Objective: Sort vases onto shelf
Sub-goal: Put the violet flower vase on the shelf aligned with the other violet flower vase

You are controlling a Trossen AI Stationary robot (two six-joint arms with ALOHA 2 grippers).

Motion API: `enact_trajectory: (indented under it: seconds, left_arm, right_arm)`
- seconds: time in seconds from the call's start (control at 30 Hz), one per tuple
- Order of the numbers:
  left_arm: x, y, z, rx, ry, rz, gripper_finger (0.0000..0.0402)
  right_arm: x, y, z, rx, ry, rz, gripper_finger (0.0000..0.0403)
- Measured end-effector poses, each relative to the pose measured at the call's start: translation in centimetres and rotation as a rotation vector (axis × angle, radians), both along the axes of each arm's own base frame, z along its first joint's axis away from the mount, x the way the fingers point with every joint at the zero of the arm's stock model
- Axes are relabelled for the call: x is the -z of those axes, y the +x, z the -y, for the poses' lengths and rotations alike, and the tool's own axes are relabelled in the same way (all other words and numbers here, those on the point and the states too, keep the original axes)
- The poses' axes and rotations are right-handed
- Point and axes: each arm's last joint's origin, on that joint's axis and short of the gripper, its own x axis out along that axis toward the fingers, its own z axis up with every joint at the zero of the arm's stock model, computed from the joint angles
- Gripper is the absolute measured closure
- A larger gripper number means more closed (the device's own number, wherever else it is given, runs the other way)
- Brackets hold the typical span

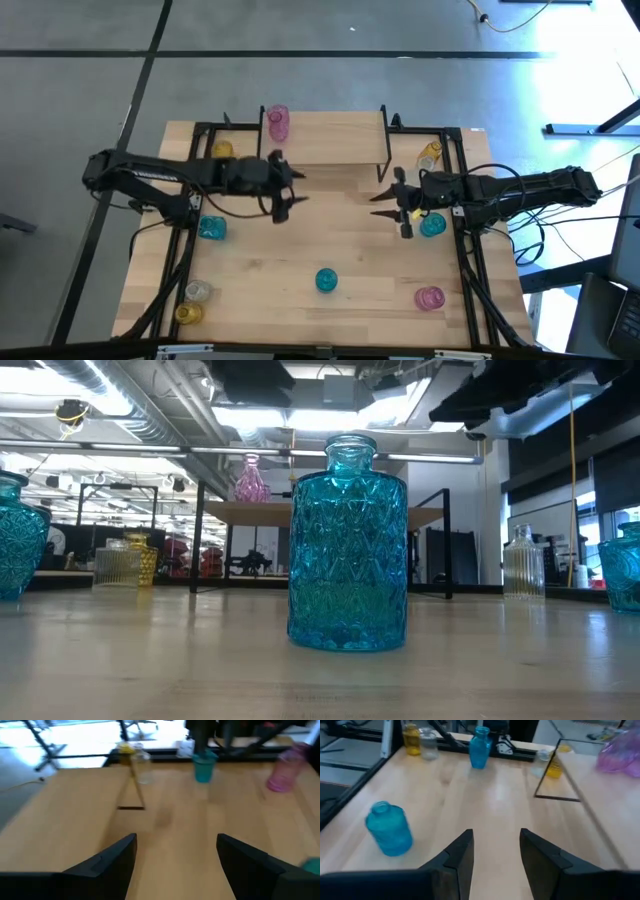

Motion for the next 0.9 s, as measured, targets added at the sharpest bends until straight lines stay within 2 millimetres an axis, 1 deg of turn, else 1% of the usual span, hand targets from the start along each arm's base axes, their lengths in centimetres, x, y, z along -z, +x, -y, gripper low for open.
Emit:
enact_trajectory:
  seconds: [0.13, 0.27, 0.43, 0.5, 0.6, 0.73, 0.9]
  left_arm:
    - [1.6, 1.4, 1.7, 0.043, 0.0, -0.044, 0.0134]
    - [3.2, 2.4, 3.0, 0.058, 0.013, -0.095, 0.0134]
    - [4.9, 3.4, 4.0, 0.026, 0.016, -0.139, 0.0134]
    - [5.4, 3.7, 4.4, 0.02, 0.027, -0.148, 0.0134]
    - [6.0, 4.1, 4.7, 0.023, 0.034, -0.156, 0.0134]
    - [6.4, 4.2, 5.0, 0.041, 0.047, -0.179, 0.0134]
    - [6.3, 4.3, 5.0, 0.04, 0.041, -0.162, 0.0134]
  right_arm:
    - [0.5, 0.0, -0.2, -0.052, 0.017, -0.047, 0.026]
    - [0.5, -0.2, -0.2, -0.054, 0.072, -0.109, 0.026]
    - [-0.8, -0.9, -0.5, -0.011, 0.165, -0.256, 0.026]
    - [-1.3, -1.3, -1.0, -0.001, 0.183, -0.313, 0.026]
    - [-2.7, -1.4, -2.4, -0.017, 0.202, -0.333, 0.026]
    - [-3.9, -1.5, -4.2, 0.007, 0.21, -0.452, 0.026]
    - [-5.6, -1.5, -6.1, 0.092, 0.252, -0.701, 0.026]
